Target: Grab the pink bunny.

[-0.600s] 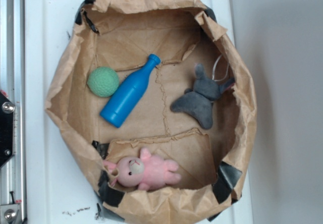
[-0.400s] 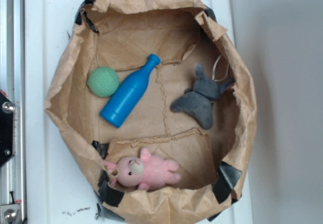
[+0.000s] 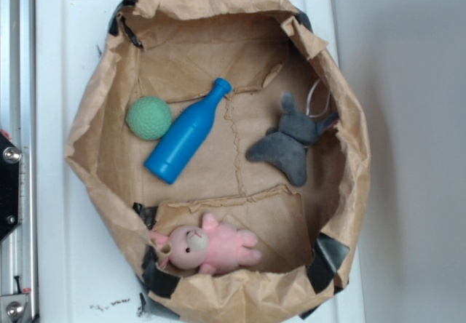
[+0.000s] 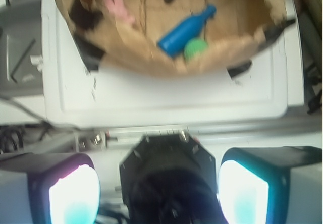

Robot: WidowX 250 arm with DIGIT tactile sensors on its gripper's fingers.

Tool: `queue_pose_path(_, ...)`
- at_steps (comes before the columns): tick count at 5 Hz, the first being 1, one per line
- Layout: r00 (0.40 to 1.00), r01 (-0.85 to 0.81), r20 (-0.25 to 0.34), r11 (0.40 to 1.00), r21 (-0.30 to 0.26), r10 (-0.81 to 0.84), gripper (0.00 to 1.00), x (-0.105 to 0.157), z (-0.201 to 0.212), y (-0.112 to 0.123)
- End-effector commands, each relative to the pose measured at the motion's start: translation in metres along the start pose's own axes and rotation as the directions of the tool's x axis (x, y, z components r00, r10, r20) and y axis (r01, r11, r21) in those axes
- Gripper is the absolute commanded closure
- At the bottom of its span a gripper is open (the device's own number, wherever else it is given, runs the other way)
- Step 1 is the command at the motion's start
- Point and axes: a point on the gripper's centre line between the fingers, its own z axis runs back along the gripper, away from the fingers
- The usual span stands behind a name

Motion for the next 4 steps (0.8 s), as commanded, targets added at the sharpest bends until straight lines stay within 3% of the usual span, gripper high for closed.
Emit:
queue_pose_path(1,0.994,-0.055,0.094,0.998,-0.039,0.058,0.00,0.086,-0.024,0.000)
queue_pose_path(2,0.988,-0.100,0.109,0.990,-0.103,0.111,0.00,0.111,-0.044,0.022)
queue_pose_path(3,0.986,-0.078,0.136,0.983,-0.164,0.101,0.00,0.113,-0.059,0.032)
queue_pose_path(4,0.992,-0.070,0.082,0.966,-0.249,0.093,0.00,0.111,-0.088,0.032)
